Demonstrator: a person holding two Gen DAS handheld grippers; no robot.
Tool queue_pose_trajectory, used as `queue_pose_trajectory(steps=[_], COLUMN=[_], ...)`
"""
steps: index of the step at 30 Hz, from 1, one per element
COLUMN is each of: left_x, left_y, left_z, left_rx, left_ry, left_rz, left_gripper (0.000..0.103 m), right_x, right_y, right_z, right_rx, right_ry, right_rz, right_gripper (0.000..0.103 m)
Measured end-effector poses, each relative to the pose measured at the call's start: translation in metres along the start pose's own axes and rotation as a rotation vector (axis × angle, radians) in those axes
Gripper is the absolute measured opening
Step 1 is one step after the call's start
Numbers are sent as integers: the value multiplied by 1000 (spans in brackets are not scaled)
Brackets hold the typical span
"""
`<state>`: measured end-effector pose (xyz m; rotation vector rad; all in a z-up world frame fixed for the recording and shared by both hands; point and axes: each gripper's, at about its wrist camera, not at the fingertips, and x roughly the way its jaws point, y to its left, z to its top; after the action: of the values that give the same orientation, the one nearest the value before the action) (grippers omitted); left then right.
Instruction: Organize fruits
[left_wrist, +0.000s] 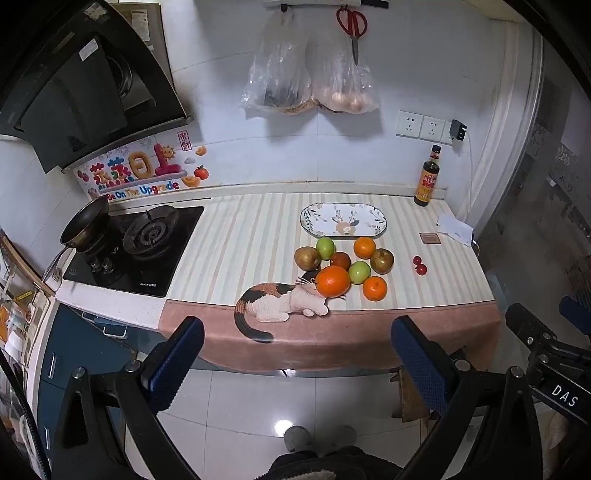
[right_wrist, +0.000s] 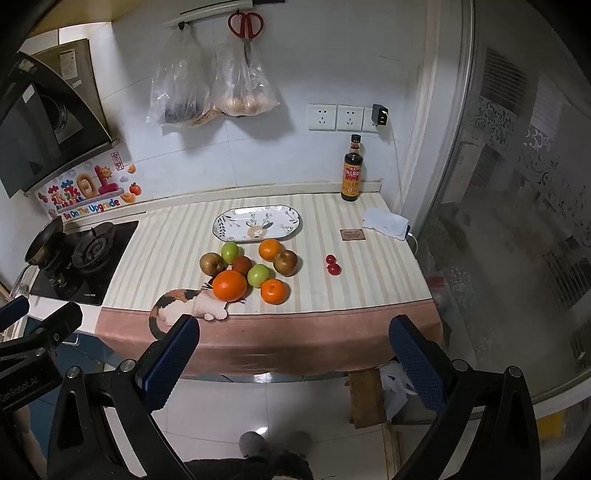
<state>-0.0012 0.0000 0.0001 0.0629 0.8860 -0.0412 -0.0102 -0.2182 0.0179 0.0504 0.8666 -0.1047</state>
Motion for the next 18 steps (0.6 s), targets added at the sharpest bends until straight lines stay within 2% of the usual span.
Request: queue_pose_trajectory(steps=[18], left_x=[-7], left_y=[-1], left_z=[6], left_rx=[-1], left_ry=[-8], left_rz=[1], left_gripper=[103], right_x=[1], right_y=[-1], right_z=[0], right_rx=[7], right_ry=[2], right_rz=[6], right_gripper=[103])
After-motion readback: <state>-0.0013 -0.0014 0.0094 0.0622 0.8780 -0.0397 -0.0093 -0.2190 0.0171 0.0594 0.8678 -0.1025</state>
